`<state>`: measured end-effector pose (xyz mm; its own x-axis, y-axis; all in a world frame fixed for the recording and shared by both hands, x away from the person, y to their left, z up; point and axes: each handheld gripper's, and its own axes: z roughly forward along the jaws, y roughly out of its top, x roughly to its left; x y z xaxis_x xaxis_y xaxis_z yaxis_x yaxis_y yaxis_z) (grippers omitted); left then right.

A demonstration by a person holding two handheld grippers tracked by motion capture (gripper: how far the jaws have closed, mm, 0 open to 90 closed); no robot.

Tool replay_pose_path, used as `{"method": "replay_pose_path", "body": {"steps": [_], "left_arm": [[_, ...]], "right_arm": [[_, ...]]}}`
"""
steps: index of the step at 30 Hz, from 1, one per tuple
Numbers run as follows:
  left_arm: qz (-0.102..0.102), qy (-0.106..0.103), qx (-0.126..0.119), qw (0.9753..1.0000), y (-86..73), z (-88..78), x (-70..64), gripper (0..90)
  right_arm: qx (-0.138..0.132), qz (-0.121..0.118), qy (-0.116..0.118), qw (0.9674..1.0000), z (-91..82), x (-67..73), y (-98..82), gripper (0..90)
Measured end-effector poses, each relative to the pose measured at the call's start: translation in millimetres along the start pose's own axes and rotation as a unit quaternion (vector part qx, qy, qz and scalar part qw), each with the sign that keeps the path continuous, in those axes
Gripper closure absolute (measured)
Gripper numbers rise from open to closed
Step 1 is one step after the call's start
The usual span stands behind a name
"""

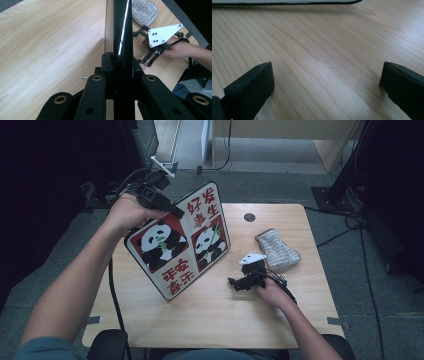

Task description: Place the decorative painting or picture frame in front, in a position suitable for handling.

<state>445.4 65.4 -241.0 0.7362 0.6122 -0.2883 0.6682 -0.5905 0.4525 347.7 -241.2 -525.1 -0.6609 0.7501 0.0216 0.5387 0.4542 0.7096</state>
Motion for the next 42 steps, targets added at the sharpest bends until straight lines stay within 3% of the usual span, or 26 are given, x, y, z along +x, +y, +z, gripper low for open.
{"method": "replay_pose_path", "body": {"steps": [3, 14, 18, 22, 28, 32, 38, 42], "left_arm": [[-0.018, -0.005, 0.012, 0.9997, 1.7, 5.5, 4.0, 81.2], [-0.024, 0.002, 0.011, 0.9997, 3.5, 5.9, 4.6, 77.9], [-0.027, 0.007, 0.008, 0.9996, 2.8, 4.0, 6.3, 65.5], [-0.026, 0.017, -0.003, 0.9995, -0.4, -1.6, 8.9, 59.9], [-0.001, 0.017, -0.038, 0.9992, -10.9, -17.3, 8.9, 53.0], [0.006, 0.023, -0.049, 0.9985, -16.1, -22.4, 8.2, 49.4], [0.032, 0.041, -0.075, 0.9959, -29.1, -37.0, 3.4, 45.5], [0.036, 0.046, -0.085, 0.9947, -34.2, -42.9, 0.6, 44.4]], "right_arm": [[0.0, 0.0, 0.0, 1.0, 0.0, 0.1, 0.0, 0.0], [0.0, 0.0, 0.0, 1.0, 0.0, 0.1, 0.0, 0.0], [0.0, 0.0, 0.0, 1.0, 0.0, 0.0, 0.0, 0.0], [0.0, 0.0, 0.0, 1.0, 0.0, 0.0, 0.0, 0.0], [0.0, 0.0, 0.0, 1.0, 0.0, 0.0, 0.0, 0.0], [0.0, 0.0, 0.0, 1.0, 0.0, 0.0, 0.0, 0.0], [0.0, 0.0, 0.0, 1.0, 0.0, 0.1, 0.0, 0.0], [0.0, 0.0, 0.0, 1.0, 0.0, 0.0, 0.0, 0.0]]}}
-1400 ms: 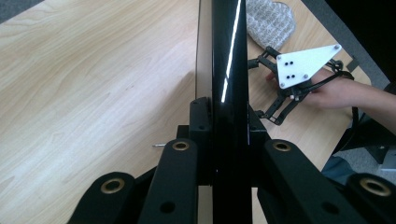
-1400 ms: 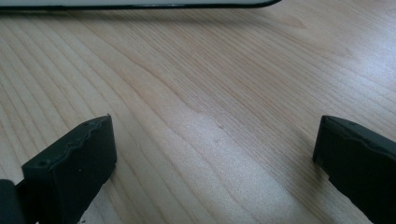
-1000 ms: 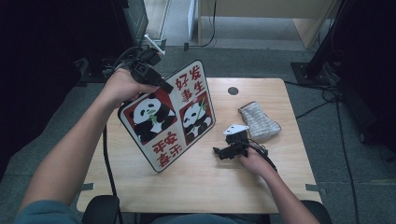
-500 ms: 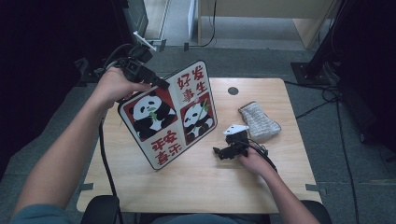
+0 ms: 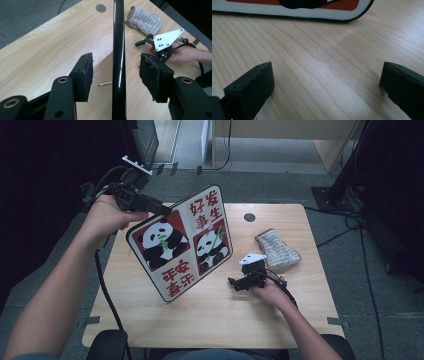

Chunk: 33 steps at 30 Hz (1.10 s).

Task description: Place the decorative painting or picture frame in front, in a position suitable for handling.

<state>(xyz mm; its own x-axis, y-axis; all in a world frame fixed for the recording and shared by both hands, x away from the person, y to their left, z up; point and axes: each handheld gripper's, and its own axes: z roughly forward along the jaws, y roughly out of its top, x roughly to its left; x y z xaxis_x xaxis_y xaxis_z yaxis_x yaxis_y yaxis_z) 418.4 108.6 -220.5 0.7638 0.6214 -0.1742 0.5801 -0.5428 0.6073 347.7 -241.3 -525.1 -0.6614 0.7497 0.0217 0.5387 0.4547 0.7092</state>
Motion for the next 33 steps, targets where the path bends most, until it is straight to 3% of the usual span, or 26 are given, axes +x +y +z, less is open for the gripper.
{"method": "replay_pose_path", "body": {"steps": [16, 21, 25, 29, 33], "left_arm": [[-0.017, 0.029, -0.058, 0.9978, -40.7, -23.2, -0.5, 39.4], [-0.017, 0.043, -0.08, 0.9957, -62.4, -30.0, -3.7, 37.7], [-0.019, 0.051, -0.103, 0.9932, -77.5, -32.1, -3.7, 37.1], [-0.027, 0.051, -0.122, 0.9908, -88.4, -34.0, -4.2, 36.8], [-0.031, 0.051, -0.125, 0.9904, -98.7, -33.8, -5.5, 36.8]], "right_arm": [[0.0, 0.009, -0.007, 0.9999, 0.5, 2.3, 0.5, 0.0], [0.006, 0.0, 0.001, 1.0, 1.3, 1.1, 3.2, 1.2], [-0.001, -0.005, 0.016, 0.9999, -1.6, 0.8, 6.5, 13.3], [-0.009, -0.005, 0.025, 0.9996, -4.6, 0.4, 10.5, 13.0], [-0.01, -0.001, 0.034, 0.9994, -9.2, -5.0, 15.4, 13.8]]}}
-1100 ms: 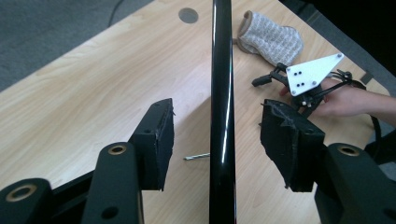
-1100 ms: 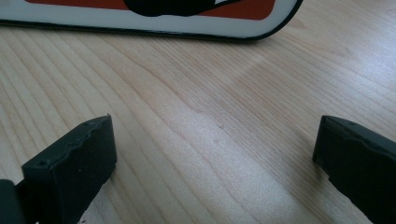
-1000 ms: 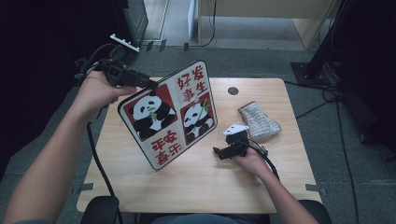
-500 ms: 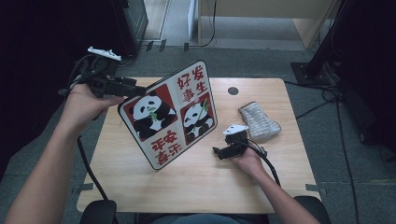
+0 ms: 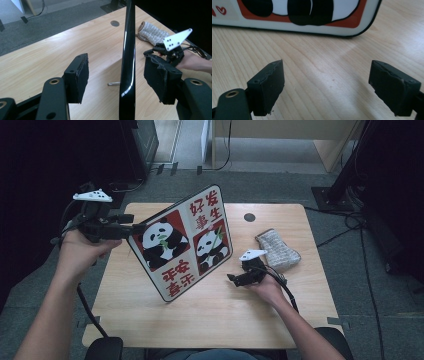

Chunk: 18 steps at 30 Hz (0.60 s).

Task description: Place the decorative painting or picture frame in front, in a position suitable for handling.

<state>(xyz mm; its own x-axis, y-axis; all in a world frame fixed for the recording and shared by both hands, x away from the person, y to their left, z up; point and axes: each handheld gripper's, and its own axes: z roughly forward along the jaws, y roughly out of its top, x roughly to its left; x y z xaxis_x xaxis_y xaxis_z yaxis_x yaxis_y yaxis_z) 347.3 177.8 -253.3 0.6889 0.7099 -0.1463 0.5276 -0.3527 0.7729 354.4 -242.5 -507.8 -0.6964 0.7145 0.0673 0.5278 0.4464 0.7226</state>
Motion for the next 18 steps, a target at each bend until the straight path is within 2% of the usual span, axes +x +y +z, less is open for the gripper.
{"method": "replay_pose_path", "body": {"steps": [5, 9, 11, 17, 18], "left_arm": [[0.001, 0.001, 0.0, 1.0, -10.2, -1.3, -0.1, 36.5], [-0.003, 0.0, 0.004, 1.0, -21.7, 0.3, 0.2, 35.8], [0.0, 0.0, 0.001, 1.0, -28.4, 1.2, -0.8, 35.6], [0.005, 0.004, -0.003, 1.0, -38.8, 4.6, -3.6, 35.5], [0.001, 0.0, -0.002, 1.0, -42.5, 6.2, -4.5, 35.5]], "right_arm": [[-0.002, 0.008, 0.008, 0.9999, -7.4, -8.7, 4.2, 15.4], [0.011, 0.007, -0.007, 0.9999, -12.5, -17.9, 8.0, 22.3], [0.004, 0.011, -0.006, 0.9999, -14.9, -21.5, 8.2, 23.8], [0.003, 0.019, 0.006, 0.9998, -18.3, -29.4, 9.7, 27.7], [0.006, 0.027, 0.011, 0.9995, -20.5, -32.8, 10.7, 28.5]]}}
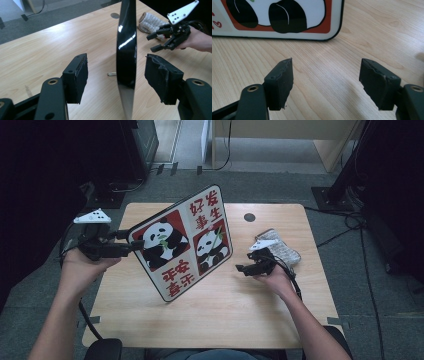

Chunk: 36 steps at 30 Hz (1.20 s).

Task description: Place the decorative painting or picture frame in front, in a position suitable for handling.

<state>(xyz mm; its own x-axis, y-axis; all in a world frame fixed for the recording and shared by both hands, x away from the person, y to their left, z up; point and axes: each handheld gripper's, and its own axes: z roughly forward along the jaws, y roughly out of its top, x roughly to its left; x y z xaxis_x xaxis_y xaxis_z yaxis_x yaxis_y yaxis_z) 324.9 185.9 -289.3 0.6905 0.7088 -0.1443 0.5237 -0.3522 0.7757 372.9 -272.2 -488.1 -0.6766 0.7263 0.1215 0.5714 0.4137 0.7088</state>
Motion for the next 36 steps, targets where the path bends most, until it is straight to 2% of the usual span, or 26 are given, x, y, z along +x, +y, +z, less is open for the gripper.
{"method": "replay_pose_path", "body": {"steps": [8, 12, 15, 19, 24, 30, 36], "left_arm": [[0.002, -0.005, 0.002, 1.0, -14.1, 6.2, -3.4, 35.5], [0.004, -0.01, 0.003, 0.9999, -22.8, 11.0, -4.9, 35.4], [0.0, -0.015, -0.004, 0.9999, -32.8, 14.9, -5.2, 35.4], [0.002, -0.014, 0.0, 0.9999, -40.4, 18.6, -6.1, 35.4], [0.003, -0.013, -0.002, 0.9999, -52.0, 23.8, -7.1, 35.4], [-0.003, -0.013, -0.006, 0.9999, -57.6, 29.6, -6.7, 36.7], [0.001, -0.016, 0.003, 0.9999, -65.5, 42.0, -8.6, 39.7]], "right_arm": [[-0.009, 0.002, -0.007, 0.9999, -8.7, -10.8, 1.3, 30.9], [-0.012, 0.016, -0.015, 0.9997, -14.8, -20.4, 0.9, 31.7], [-0.015, 0.013, -0.019, 0.9996, -16.9, -23.5, 0.8, 31.6], [-0.017, 0.015, -0.023, 0.9995, -21.1, -28.7, 0.8, 31.8], [-0.031, 0.032, -0.036, 0.9983, -36.4, -44.0, -0.2, 32.0], [-0.035, 0.032, -0.054, 0.9974, -45.7, -53.7, -3.2, 32.5], [-0.045, 0.051, -0.069, 0.9953, -56.4, -69.0, -9.8, 34.4]]}}
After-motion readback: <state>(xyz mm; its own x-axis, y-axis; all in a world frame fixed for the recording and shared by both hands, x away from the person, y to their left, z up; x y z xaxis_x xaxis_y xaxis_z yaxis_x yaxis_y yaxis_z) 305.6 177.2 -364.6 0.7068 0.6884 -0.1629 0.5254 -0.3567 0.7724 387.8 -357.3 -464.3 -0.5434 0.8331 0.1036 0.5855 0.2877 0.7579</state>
